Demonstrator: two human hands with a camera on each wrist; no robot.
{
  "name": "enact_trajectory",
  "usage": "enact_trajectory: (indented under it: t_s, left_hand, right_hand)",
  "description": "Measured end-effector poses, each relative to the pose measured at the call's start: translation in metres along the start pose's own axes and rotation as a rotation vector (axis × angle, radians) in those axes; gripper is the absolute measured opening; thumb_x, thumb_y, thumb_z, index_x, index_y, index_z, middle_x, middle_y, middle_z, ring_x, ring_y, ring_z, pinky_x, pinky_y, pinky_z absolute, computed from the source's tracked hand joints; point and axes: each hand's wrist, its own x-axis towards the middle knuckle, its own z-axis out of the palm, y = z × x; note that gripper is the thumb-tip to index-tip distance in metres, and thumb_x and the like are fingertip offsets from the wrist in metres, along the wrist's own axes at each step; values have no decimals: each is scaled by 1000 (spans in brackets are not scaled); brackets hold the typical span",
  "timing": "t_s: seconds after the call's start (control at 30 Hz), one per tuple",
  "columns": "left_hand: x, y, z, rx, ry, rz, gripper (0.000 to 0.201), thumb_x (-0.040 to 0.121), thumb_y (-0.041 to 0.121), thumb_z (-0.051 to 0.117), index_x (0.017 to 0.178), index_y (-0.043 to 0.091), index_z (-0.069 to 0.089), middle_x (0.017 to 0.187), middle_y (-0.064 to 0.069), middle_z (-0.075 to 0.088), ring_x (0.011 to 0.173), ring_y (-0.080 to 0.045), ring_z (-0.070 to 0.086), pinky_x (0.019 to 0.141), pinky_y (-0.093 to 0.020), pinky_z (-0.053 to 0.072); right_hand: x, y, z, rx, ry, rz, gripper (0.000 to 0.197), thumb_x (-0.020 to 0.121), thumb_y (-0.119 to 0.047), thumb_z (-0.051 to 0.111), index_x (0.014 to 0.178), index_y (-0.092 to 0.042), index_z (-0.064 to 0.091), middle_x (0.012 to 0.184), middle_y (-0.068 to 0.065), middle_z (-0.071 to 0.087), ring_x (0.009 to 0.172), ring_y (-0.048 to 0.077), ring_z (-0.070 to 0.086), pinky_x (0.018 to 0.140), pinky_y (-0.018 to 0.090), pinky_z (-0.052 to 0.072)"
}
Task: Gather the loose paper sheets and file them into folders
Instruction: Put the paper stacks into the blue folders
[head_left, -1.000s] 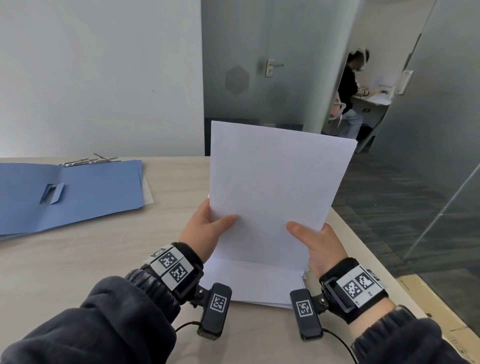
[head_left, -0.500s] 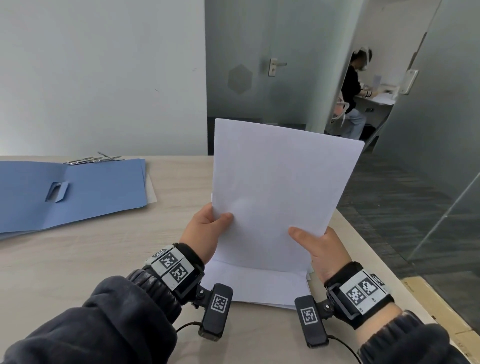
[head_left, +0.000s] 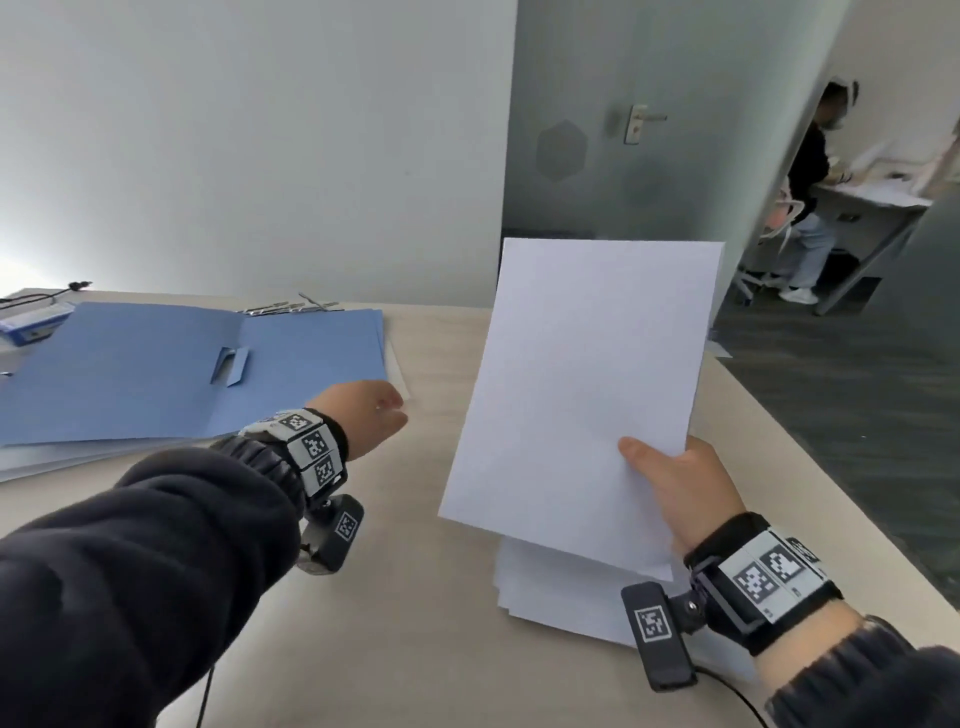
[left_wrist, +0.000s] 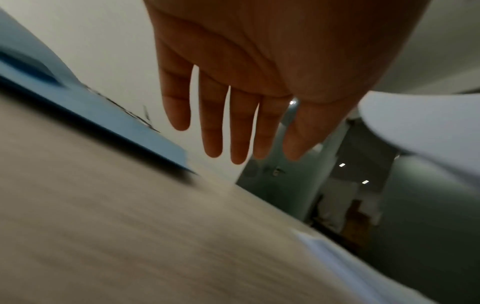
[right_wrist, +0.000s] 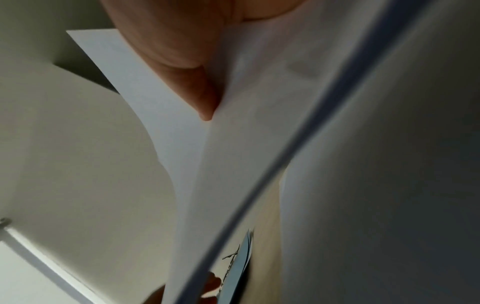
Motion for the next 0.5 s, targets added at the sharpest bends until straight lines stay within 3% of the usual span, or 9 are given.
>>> enact_trajectory:
  t_s: [0.07, 0.17, 0.33, 0.4, 0.5]
  left_hand:
    - [24, -30, -2, 202, -39, -76, 40, 95, 40, 53, 134, 31, 54, 137, 3, 57, 124, -23, 54, 100, -32, 44]
    - [56, -64, -1, 398, -110, -149, 58, 94, 43, 52, 149, 29, 37, 150, 1, 45, 134, -24, 47, 108, -36, 40]
    - [71, -79, -5, 436, -175, -186, 73, 90, 41, 62, 153, 26, 28, 145, -3, 50, 126, -27, 54, 100, -37, 48]
    - [67, -76, -8, 483, -160, -164, 67, 89, 41, 64, 148, 28, 37, 142, -1, 53, 123, -25, 56, 97, -36, 49]
    - [49, -63, -10, 560, -159, -104, 41, 86, 38, 58, 126, 30, 59, 124, 3, 65, 107, -23, 64, 88, -34, 54]
  right_hand:
    - [3, 3, 10, 11, 9, 34, 8, 91, -21, 71, 85, -19, 75, 88, -8, 78, 92, 23, 73, 94, 49, 55]
    - [3, 3, 19, 26, -7, 43, 13, 92, -19, 70, 81, -23, 77, 89, -8, 78, 92, 22, 73, 95, 50, 54]
    - [2, 2, 22, 6, -14, 54, 10, 93, -18, 69, 87, -22, 76, 93, -8, 78, 96, 22, 72, 98, 51, 52]
    - [1, 1, 24, -1, -12, 59, 9, 93, -18, 69, 89, -21, 77, 95, -6, 79, 97, 24, 72, 99, 53, 52]
    - [-4, -3, 28, 15, -8, 75, 7, 92, -17, 70, 91, -18, 77, 95, -5, 79, 97, 25, 72, 99, 54, 52]
